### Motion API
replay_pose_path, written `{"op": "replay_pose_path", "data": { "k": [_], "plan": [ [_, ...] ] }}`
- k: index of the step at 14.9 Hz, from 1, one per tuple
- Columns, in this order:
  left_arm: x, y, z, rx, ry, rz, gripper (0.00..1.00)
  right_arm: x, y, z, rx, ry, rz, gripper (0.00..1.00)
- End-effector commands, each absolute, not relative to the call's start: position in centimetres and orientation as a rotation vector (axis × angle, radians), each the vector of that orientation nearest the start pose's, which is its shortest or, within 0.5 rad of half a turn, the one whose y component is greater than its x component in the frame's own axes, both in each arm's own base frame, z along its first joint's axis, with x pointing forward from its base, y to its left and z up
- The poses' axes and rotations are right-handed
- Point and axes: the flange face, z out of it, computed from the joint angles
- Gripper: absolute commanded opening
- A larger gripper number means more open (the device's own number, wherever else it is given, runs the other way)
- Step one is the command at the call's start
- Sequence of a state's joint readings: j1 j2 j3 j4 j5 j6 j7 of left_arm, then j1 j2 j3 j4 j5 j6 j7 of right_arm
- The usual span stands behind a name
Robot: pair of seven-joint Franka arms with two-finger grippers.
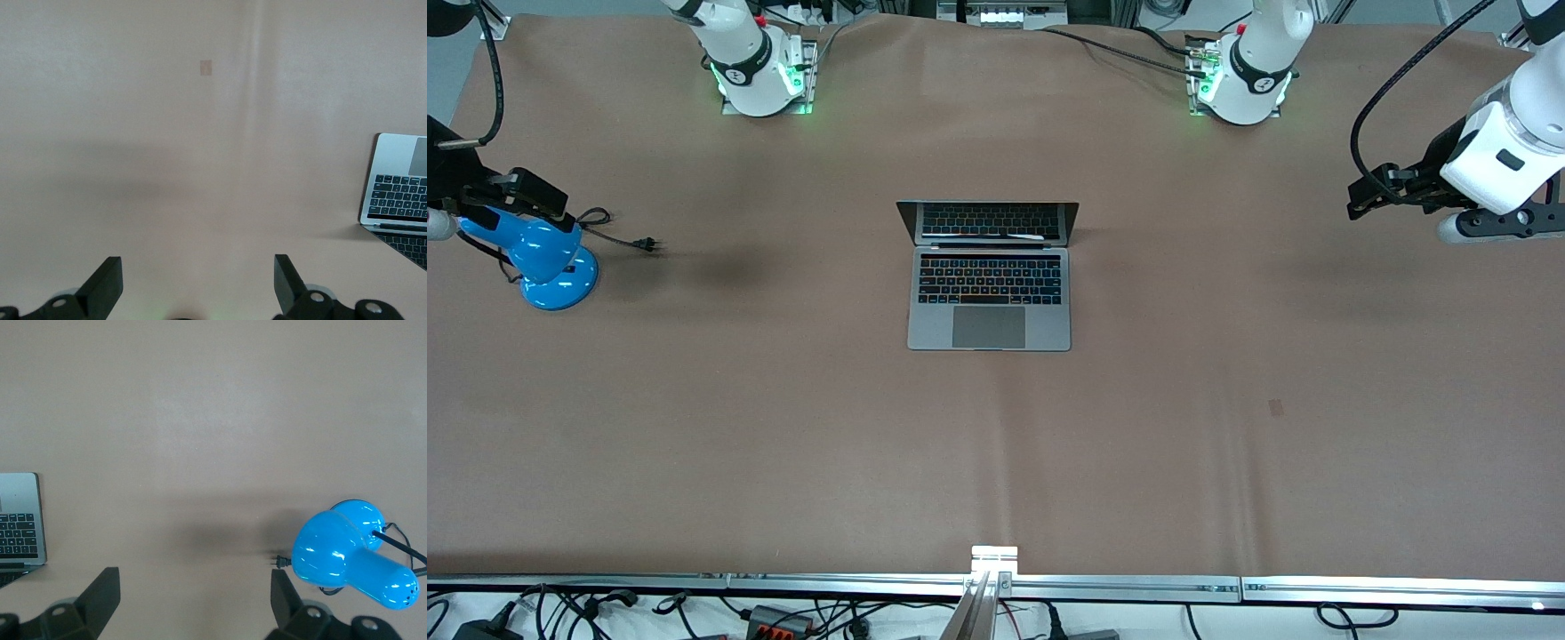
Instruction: Close laptop with both arms from behind
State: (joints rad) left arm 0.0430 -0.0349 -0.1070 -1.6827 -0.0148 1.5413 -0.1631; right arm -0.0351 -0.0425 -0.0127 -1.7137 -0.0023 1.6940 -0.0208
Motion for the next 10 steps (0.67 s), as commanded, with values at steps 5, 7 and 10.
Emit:
{"op": "replay_pose_path", "data": {
  "k": [5,7,10],
  "plan": [
    [53.8,-4.2,59.0,-3.142,-0.117,0.174,1.00,54.9,-2.8,59.1,-3.144,0.017,-0.041,1.00],
    [54.0,-4.1,58.3,-3.139,-0.116,0.202,1.00,55.0,-2.7,59.1,-3.144,0.024,-0.038,1.00],
    [53.6,-4.3,58.2,-3.134,-0.137,0.246,0.32,55.0,-2.6,58.9,-3.144,0.024,-0.029,0.42]
  ]
}}
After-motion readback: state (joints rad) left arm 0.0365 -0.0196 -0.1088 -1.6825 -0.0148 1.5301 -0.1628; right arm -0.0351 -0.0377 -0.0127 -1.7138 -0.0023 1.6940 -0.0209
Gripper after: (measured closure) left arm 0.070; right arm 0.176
